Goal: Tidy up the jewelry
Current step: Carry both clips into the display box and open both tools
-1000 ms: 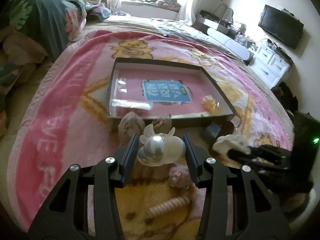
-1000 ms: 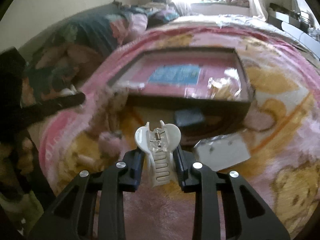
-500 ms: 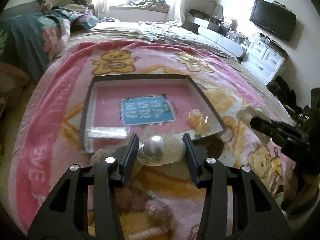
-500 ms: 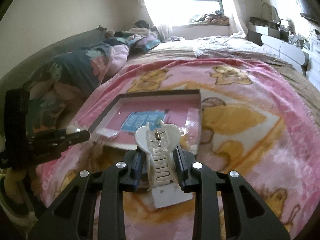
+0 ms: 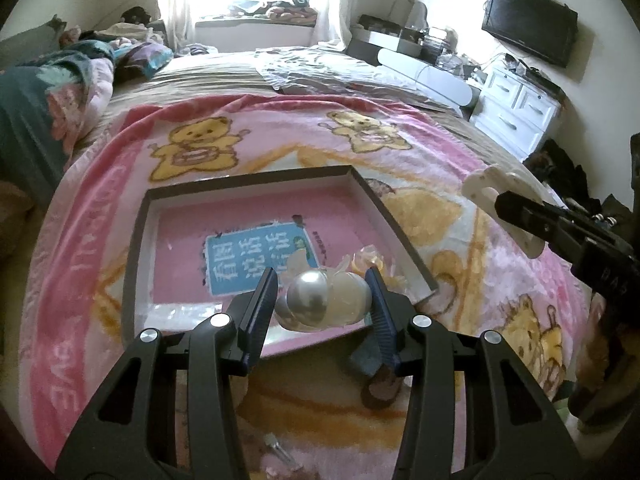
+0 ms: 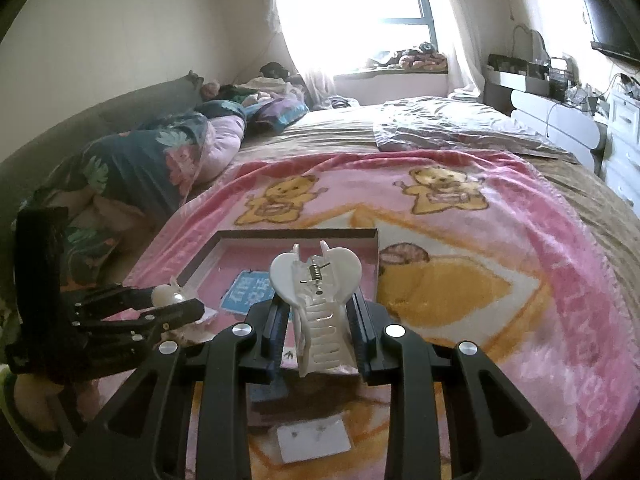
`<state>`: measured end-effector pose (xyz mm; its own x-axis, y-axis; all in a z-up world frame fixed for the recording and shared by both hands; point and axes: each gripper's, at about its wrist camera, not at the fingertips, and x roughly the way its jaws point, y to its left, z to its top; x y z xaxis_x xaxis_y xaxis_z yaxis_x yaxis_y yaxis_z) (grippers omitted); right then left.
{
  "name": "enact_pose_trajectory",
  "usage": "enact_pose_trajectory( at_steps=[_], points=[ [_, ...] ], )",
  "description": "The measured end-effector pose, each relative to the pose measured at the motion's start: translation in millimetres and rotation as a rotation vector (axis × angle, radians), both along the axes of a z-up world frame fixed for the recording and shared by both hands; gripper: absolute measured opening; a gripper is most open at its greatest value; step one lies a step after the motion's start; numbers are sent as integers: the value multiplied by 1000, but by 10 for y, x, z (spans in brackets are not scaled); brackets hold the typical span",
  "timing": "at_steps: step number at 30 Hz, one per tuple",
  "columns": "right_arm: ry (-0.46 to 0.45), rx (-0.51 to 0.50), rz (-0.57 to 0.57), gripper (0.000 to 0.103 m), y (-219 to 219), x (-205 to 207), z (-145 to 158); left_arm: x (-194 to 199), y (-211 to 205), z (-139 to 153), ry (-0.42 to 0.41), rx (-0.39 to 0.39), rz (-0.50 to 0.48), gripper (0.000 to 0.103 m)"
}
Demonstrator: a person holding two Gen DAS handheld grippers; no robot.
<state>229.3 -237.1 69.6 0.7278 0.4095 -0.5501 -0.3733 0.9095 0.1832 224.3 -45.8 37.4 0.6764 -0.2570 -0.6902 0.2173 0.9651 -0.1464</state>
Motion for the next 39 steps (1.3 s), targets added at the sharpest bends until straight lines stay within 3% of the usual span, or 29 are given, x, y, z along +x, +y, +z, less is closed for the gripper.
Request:
enact_pose_trajectory(
  at_steps=[15, 28, 35, 39],
  points=[
    [47, -47, 30, 27, 222, 459, -263, 510, 96, -382, 90, 29, 33, 37],
    [150, -103, 41, 27, 390, 695, -818, 623, 261, -674, 145, 15, 77, 38],
    [162, -131, 51, 28, 524, 689, -962, 520, 382, -648, 144, 8, 105, 50],
    [163, -129, 58, 39, 546, 650, -970, 442, 427, -604, 137, 4, 118, 56]
  ],
)
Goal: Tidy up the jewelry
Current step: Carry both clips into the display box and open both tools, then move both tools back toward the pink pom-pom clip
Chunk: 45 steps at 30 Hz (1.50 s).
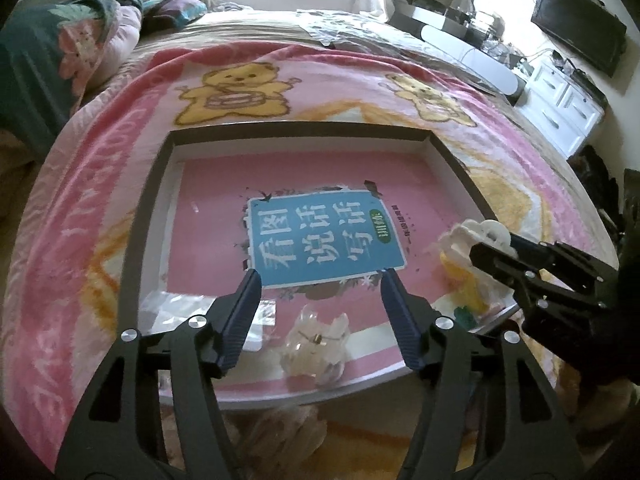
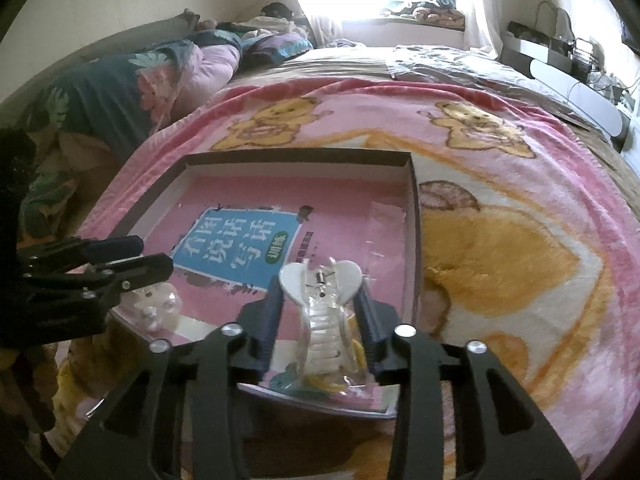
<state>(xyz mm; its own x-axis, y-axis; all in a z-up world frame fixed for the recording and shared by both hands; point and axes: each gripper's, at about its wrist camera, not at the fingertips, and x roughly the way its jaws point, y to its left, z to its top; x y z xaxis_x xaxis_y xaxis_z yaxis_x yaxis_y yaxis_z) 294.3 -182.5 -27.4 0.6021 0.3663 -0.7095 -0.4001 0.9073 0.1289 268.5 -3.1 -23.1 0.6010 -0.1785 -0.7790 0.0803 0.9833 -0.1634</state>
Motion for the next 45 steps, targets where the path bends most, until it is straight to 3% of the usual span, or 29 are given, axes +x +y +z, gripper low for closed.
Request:
enact_pose_trajectory(
  at_steps=[2, 6, 10, 18, 22, 35, 45],
  points=[
    [-14, 14, -3, 52, -22, -48, 41, -48, 24, 35, -7, -3, 9, 61],
    [-30, 35, -10, 56, -83, -135, 136, -134, 61, 118, -24, -9, 19, 65],
    [-58, 44, -30, 73, -150, -237, 253, -238, 83, 221, -49, -28, 34, 66],
    [-129, 56, -76, 91, -334, -510, 535, -497, 83, 481, -106, -43, 51, 88],
    [-161, 57, -92, 92, -412, -655, 677, -619, 74, 599, -132, -39, 59, 94],
    [-221, 85, -102, 92, -541, -1124, 1031, -1042, 180, 925, -200, -58, 74, 94],
    [-222, 68, -87, 92, -532, -1491, 1090, -1435, 320, 1010, -220, -60, 82, 94]
  ],
)
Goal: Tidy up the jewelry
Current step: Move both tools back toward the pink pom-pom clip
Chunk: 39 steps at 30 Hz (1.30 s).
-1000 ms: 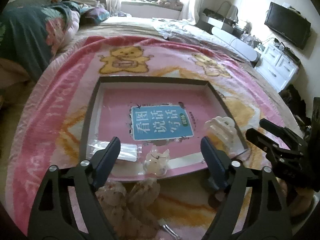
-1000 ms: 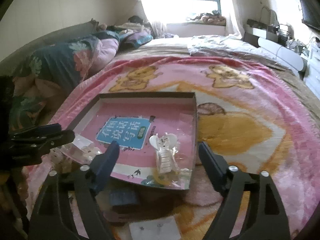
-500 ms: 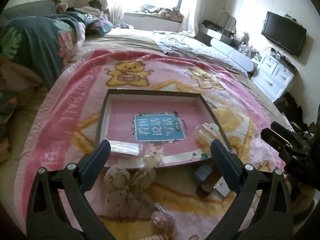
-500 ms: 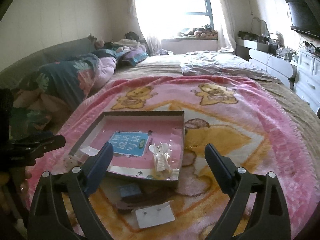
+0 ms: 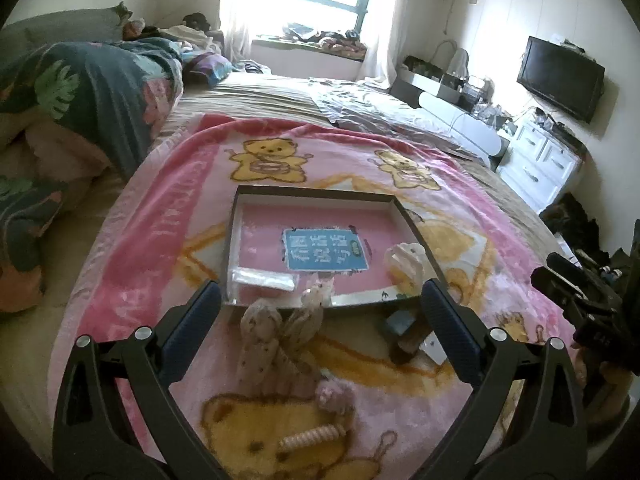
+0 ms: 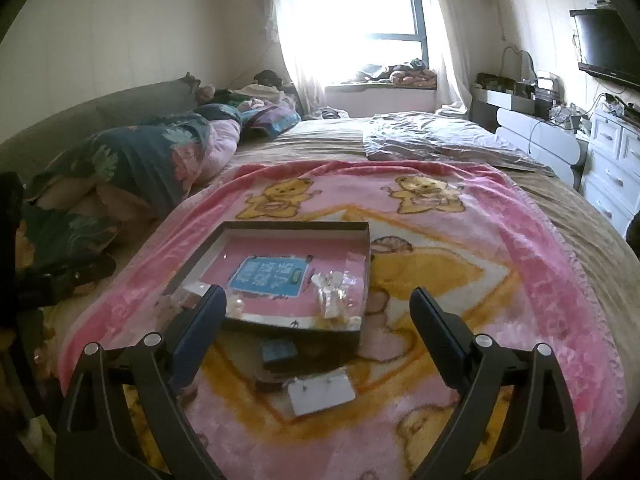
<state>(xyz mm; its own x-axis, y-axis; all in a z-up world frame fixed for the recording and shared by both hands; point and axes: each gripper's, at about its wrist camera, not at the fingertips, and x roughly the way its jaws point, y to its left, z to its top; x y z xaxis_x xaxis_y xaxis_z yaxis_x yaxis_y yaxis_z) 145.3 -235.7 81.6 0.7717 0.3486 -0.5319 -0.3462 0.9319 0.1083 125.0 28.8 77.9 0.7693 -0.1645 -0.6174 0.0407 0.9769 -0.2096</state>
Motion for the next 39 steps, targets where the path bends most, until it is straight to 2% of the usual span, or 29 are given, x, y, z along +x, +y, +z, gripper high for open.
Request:
enact_pose_trajectory(
  at_steps=[9, 19, 30, 39],
  points=[
    [17, -32, 32, 92, 103, -312, -39, -291, 72, -36, 0, 8, 3, 94],
    [54, -58, 60, 92, 174, -491, -164, -545, 123, -243, 41, 35, 5, 94],
    [112, -84, 101, 92, 272, -589, -407, -639, 72, -445, 86, 39, -7, 94],
    [169, -109, 90, 92, 196, -615, -666, -643, -56, -749, 157, 30, -44, 94]
  ],
)
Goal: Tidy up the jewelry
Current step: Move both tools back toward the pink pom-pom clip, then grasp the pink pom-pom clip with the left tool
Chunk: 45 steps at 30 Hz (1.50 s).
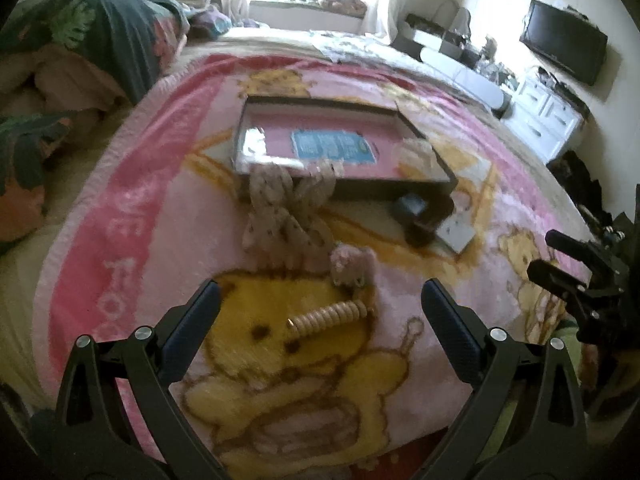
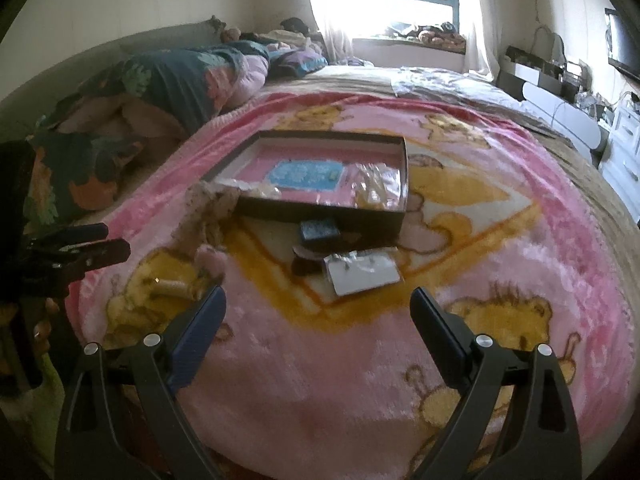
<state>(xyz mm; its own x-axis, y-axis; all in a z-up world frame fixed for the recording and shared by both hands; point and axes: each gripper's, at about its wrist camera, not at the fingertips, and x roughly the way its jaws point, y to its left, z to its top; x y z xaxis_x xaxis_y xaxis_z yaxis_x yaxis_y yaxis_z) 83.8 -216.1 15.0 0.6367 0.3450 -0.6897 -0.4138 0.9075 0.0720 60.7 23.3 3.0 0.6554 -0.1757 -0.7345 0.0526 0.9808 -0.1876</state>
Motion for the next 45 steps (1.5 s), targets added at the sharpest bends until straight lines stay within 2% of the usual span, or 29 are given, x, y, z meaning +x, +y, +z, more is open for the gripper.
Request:
enact_pose_trajectory(
  at_steps=[10, 19, 22, 25, 28, 30, 31, 33, 39, 45],
  points=[
    [36, -26, -53, 92, -188, 73, -264, 153, -261, -303, 75, -9, -60, 94],
    [65, -31, -86, 92, -304, 290, -437, 477, -510, -452, 98, 24, -109, 93],
    [75, -29, -99, 92, -345, 354, -470, 585, -559, -499, 104, 52, -105, 87],
    [82, -25, -103, 92, -380, 409, -495, 663, -566, -549, 108, 62, -99, 73],
    [85, -24, -99, 92, -385, 495, -519, 730, -580, -615, 122, 65, -102, 58],
    [98, -17, -87, 92, -373, 562, -545, 764, -601, -650, 125, 71, -113, 43],
    [108, -11, -77, 92, -361, 609, -566, 771, -602, -654, 122, 75, -117, 41],
    [128, -4, -55, 92, -325, 696, -610, 779, -603, -645, 110, 85, -119, 26],
    [157, -39, 1, 92, -114, 944, -743, 769, -524, -560, 86, 41, -127, 22],
    [134, -137, 39, 92, 133, 1092, -844, 724, -528, -460, 63, 13, -143, 22]
  ],
)
